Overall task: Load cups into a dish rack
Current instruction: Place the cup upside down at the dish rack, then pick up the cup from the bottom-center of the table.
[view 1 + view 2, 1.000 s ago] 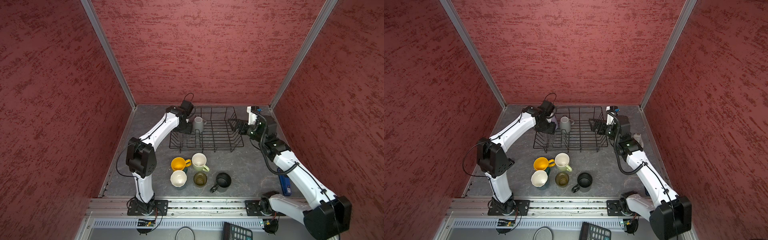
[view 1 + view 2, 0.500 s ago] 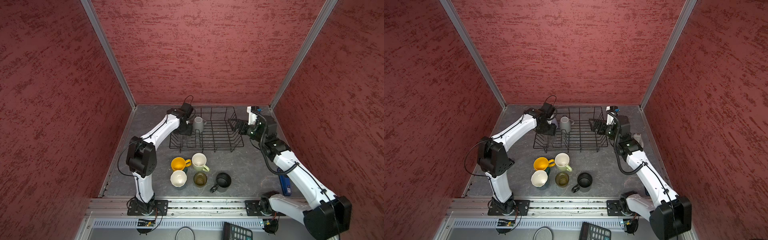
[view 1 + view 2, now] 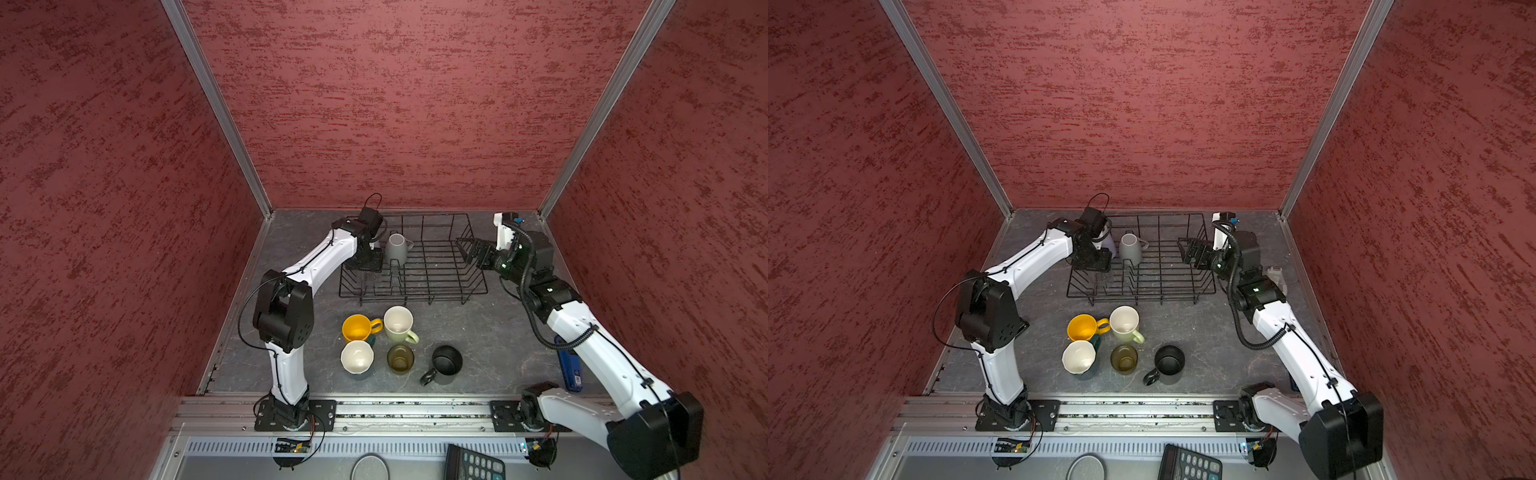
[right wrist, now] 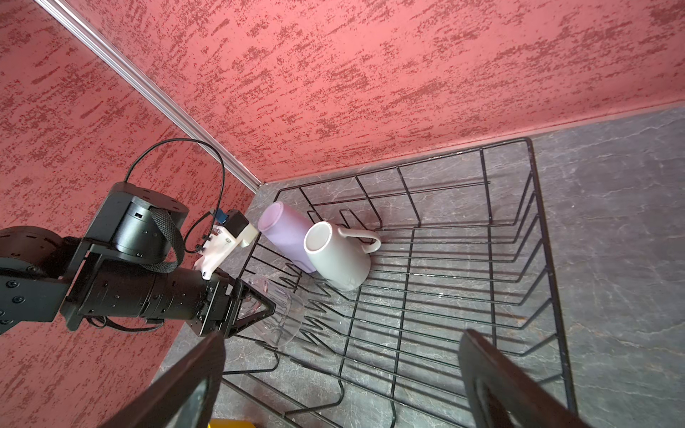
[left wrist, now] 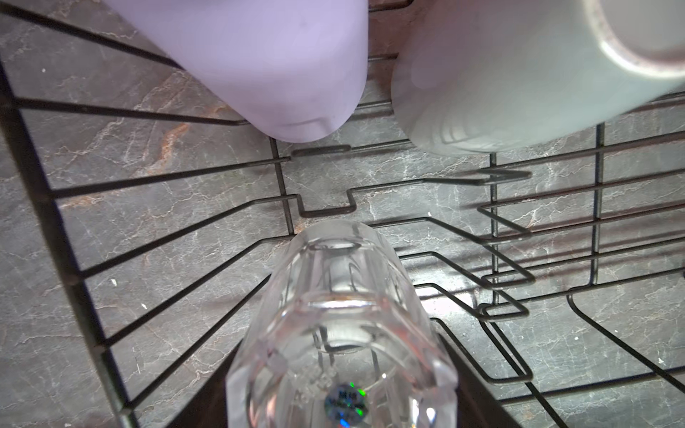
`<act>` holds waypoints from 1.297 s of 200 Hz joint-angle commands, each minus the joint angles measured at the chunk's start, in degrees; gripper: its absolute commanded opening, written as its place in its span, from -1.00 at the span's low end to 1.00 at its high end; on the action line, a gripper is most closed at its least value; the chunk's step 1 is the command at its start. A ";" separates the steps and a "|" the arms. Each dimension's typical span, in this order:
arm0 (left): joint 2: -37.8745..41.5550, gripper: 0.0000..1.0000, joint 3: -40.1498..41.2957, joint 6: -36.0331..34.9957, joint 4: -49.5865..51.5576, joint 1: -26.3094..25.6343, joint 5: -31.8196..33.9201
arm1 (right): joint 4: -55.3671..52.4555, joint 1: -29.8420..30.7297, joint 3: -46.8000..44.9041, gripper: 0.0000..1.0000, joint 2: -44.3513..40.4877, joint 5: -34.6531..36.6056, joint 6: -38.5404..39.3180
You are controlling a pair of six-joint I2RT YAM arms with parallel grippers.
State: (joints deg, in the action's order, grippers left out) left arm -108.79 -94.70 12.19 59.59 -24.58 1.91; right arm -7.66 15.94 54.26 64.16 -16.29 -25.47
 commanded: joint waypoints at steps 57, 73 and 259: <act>-0.53 0.86 0.92 0.29 0.79 0.01 -0.40 | -0.93 -0.39 -0.11 0.97 -1.24 1.01 0.28; -0.08 0.97 0.62 0.20 0.98 -0.12 0.37 | -0.86 -0.39 -0.05 0.97 -1.14 1.10 0.34; 45.57 0.99 20.54 0.80 -36.95 5.25 -2.25 | -34.34 4.46 5.81 0.54 -0.35 2.69 12.71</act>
State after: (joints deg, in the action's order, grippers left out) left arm -65.28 -75.70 8.19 30.98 -20.43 -0.91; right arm -33.58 17.54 59.00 66.85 -15.40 -16.60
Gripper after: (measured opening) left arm 0.996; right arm 0.776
